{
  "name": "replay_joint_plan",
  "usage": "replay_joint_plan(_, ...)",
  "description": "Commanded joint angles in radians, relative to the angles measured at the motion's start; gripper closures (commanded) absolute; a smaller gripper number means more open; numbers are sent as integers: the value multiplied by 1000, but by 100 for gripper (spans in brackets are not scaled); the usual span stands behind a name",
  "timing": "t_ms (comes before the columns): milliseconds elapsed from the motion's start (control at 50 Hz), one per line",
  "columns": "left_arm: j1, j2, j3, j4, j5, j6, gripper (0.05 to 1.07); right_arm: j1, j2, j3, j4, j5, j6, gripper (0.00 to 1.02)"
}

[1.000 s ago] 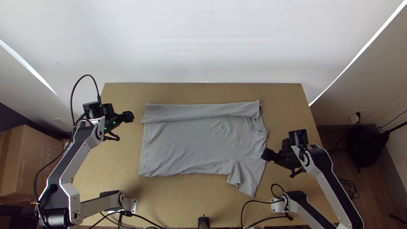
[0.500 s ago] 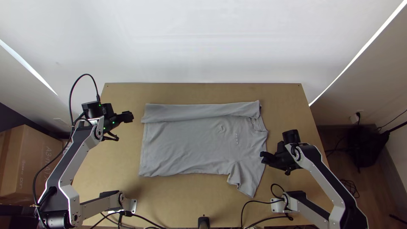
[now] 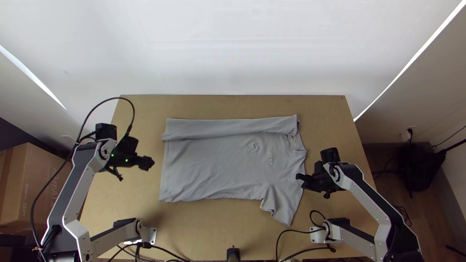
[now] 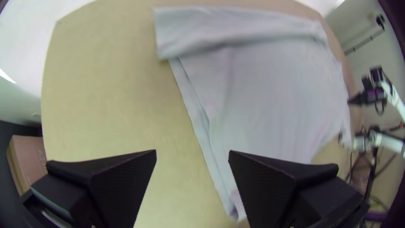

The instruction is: Fold the t-shirt

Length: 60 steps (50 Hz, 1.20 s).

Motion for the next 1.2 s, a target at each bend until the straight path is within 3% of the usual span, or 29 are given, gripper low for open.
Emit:
replay_joint_plan(0,-6,-12,-39,-144,-16,188,21,-2,14,-22,1,-10,-10,100)
replay_joint_plan(200,-21,-82,-191,-189,-86,301,21,2,7,-8,-1,-10,-10,100)
replay_joint_plan(400,-113,-171,-297,-218,-125,317,21,5,5,-7,1,-10,-10,100)
replay_joint_plan(660,-257,-167,-371,-160,-122,194,21,11,11,-8,1,-10,-8,100)
replay_joint_plan(980,-293,-131,-417,-26,-80,129,22,30,-3,-28,-1,-12,-5,100)
replay_joint_plan(1120,-300,-131,-417,15,-30,100,40,34,-4,-30,-1,-12,-5,100)
replay_joint_plan(1180,-305,-136,-420,17,-20,100,56,34,-4,-27,-1,-12,-5,100)
